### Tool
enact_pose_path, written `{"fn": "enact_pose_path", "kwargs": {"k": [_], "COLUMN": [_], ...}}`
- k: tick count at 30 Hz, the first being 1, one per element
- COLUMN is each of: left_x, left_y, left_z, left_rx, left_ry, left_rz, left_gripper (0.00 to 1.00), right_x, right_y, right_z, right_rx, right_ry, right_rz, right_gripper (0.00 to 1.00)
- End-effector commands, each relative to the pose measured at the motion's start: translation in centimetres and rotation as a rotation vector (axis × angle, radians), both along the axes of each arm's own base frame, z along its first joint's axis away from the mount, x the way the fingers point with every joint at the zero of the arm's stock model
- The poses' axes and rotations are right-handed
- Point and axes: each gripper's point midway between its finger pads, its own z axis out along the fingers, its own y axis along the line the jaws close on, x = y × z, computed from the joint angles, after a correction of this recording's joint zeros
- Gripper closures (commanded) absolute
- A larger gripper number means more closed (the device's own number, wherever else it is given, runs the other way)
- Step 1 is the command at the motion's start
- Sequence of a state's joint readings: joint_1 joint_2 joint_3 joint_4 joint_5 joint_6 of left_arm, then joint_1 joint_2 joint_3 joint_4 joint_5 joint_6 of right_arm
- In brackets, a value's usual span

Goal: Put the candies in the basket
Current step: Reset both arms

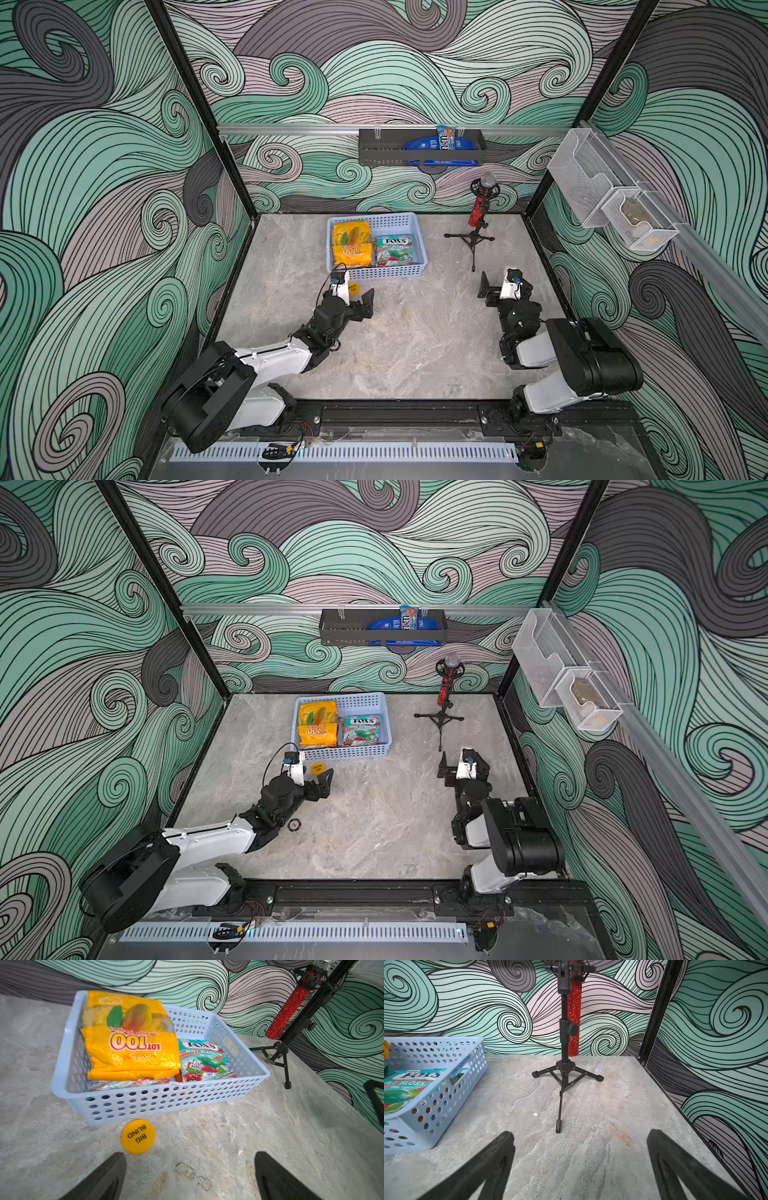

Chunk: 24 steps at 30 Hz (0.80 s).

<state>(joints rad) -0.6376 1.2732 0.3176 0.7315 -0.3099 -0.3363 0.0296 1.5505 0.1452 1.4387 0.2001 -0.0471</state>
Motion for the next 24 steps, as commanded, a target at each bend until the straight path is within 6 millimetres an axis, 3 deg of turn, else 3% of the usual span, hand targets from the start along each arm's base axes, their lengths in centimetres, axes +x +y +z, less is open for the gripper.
{"fn": "enact_pose_path", "kwargs": {"k": [1, 3, 7, 11, 14, 18, 24], "left_x": [1.4, 1.3, 0.4, 0.2, -0.7, -2.4, 0.7], "left_y": [3.5, 5.7, 8.1, 12.7, 15.4, 18.5, 19.9], "left_z": [5.8, 7.2, 9.3, 7.0, 4.3, 4.4, 3.7], "left_rx": [0.073, 0.136, 0.321, 0.413, 0.362, 0.253, 0.219], "left_ry": [-0.226, -0.265, -0.395, -0.346, -0.313, -0.370, -0.304], "left_rz": [0.201, 0.315, 0.397, 0.570, 0.610, 0.673, 0.681], "left_gripper": [0.01, 0.01, 0.01, 0.01, 0.01, 0.01, 0.01], "right_x": [0.0, 0.0, 0.0, 0.0, 0.0, 0.0, 0.0], "right_y": [0.1, 0.0, 0.1, 0.1, 0.1, 0.1, 0.1], "right_z": [1.1, 1.1, 1.2, 1.1, 1.2, 1.1, 1.2], "right_rx": [-0.017, -0.018, -0.018, -0.018, -0.018, -0.019, -0.019], "right_ry": [-0.045, -0.045, -0.048, -0.047, -0.047, -0.047, -0.049], "right_rz": [-0.001, -0.001, -0.001, -0.001, -0.001, -0.001, -0.001], "right_gripper": [0.00, 0.00, 0.00, 0.00, 0.00, 0.00, 0.00]}}
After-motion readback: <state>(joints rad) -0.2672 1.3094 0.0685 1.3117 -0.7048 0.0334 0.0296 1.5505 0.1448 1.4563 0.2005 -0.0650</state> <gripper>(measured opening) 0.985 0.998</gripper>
